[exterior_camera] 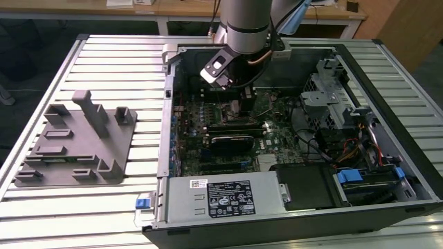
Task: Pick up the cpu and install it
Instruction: 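Place the cpu into insertion slot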
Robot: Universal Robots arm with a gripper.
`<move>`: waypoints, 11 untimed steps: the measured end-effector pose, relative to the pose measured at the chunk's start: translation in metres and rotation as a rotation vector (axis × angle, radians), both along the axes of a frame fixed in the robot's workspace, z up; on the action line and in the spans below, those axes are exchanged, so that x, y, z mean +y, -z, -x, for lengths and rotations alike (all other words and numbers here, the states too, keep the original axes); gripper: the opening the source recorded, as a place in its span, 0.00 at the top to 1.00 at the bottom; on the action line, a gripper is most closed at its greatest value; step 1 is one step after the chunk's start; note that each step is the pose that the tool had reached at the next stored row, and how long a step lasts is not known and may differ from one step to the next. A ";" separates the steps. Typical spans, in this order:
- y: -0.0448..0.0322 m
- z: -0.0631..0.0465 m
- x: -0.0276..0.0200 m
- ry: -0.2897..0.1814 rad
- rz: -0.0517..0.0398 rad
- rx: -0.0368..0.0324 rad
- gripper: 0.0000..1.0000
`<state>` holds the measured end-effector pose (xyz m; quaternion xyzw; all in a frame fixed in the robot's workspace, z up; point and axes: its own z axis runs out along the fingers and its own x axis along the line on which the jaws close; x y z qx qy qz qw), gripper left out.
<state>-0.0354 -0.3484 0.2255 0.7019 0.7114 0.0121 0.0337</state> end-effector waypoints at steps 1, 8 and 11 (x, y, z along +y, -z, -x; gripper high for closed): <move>0.0006 0.001 0.0000 0.000 0.0001 0.0001 0.45; 0.0047 0.004 0.0008 0.000 -0.0006 0.0000 0.45; 0.0058 0.004 0.0021 0.000 -0.0010 0.0001 0.45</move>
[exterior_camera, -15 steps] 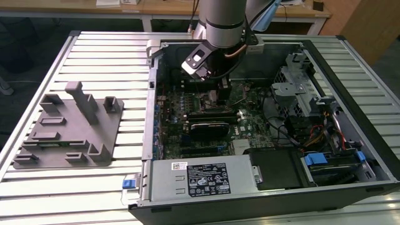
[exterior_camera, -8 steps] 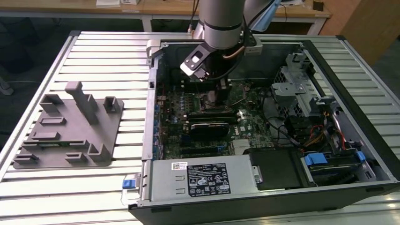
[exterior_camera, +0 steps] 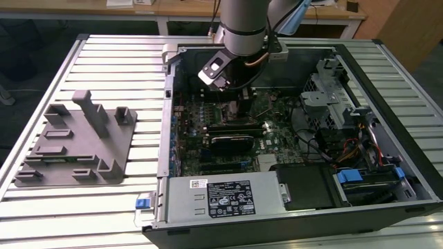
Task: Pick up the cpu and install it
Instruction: 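Place the cpu into insertion slot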
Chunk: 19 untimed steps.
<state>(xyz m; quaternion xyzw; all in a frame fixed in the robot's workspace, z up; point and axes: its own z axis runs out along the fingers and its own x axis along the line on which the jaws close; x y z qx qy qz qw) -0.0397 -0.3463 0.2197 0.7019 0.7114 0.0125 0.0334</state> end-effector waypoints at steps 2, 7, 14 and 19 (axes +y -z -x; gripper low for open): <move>0.0006 0.000 0.0011 0.000 -0.0004 0.0000 0.45; 0.0025 0.000 0.0053 0.000 -0.0025 0.0000 0.45; 0.0078 0.000 0.0060 0.000 -0.0036 0.0000 0.45; 0.0116 0.000 0.0060 0.000 -0.0037 0.0000 0.45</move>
